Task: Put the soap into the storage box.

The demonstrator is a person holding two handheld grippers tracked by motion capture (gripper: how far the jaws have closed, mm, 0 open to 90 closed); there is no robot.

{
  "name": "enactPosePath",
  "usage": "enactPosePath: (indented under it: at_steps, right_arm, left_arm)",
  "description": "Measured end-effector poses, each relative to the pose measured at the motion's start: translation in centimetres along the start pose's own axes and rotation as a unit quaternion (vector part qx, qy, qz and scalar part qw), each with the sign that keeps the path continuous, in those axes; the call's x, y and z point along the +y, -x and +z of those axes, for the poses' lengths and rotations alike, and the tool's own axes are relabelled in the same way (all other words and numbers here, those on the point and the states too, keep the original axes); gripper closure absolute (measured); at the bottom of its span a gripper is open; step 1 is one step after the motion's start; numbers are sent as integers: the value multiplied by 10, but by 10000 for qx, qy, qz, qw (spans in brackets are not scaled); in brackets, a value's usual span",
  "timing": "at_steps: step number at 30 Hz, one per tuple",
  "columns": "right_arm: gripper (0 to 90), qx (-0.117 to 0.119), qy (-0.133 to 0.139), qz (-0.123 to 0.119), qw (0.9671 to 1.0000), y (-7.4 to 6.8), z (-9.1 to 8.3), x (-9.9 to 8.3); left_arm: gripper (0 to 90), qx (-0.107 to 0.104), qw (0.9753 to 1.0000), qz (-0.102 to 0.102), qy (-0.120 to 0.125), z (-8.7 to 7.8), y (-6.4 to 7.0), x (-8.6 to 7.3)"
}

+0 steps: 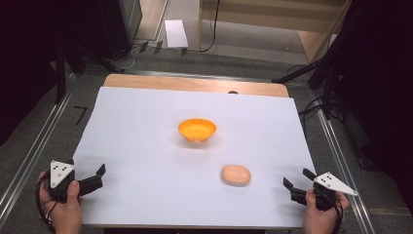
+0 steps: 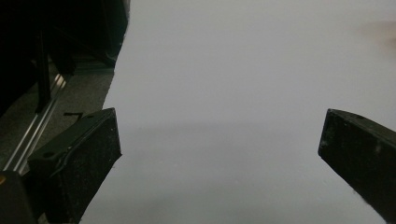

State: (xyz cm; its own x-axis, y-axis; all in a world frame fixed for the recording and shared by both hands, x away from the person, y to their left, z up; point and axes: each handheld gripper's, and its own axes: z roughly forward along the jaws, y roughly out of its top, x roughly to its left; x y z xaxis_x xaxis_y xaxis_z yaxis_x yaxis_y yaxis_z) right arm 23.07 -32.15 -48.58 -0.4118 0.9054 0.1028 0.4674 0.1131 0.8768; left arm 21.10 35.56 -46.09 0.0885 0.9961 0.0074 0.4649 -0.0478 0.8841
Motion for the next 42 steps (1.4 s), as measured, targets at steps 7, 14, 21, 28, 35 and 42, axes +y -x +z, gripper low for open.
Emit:
enactPosePath:
  at_steps: [7,14,21,28,35,42]
  right_arm:
    - [136,118,-465,-345,9983,5,-1,1]
    - [132,580,-1093,-850,9887,-5,3,18]
    - [136,1021,-1563,-1365,9729,-25,13,40]
    - [247,1676,-1807,-1809,9521,-40,31,63]
    - [279,1878,-1951,-2303,9347,-58,48,76]
    - [283,2027,-2184,-2773,9134,-79,64,85]
  left_arm:
    - [0,-121,9998,128,71,-1,1,-1]
    - [0,-154,9998,86,8,0,0,-2]
    - [0,-189,9996,205,85,-1,3,-2]
    - [0,-302,9995,80,61,-1,-1,-2]
    - [3,-353,9993,15,119,-2,-2,-3]
    - [3,-382,9991,79,142,-2,-1,-3]
